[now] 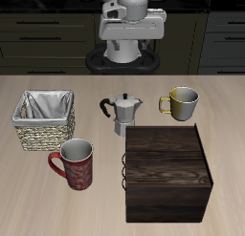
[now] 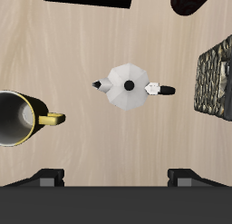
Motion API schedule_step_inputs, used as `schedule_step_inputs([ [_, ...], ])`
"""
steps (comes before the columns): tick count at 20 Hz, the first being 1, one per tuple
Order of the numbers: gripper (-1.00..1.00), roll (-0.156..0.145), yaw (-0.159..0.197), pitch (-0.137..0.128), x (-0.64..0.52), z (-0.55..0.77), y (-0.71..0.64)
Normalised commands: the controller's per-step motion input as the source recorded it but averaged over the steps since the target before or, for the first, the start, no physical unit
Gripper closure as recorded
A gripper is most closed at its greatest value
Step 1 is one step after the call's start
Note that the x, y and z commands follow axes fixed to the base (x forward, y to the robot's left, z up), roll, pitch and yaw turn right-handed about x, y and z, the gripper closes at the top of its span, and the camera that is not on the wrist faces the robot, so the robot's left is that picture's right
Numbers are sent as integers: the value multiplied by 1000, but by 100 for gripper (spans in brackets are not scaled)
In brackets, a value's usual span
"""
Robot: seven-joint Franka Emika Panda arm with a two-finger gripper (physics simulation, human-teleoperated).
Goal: Place the white and yellow mug in the basket
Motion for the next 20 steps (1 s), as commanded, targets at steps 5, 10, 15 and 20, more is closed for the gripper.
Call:
schedule_step_inputs([
  [5, -100, 8, 11, 21, 23, -101, 21],
  [10, -100, -63, 0, -21, 70, -63, 162],
  [15, -100, -22, -40, -5, 18, -187, 411],
  [20, -100, 66, -60, 37, 44, -262, 524],
])
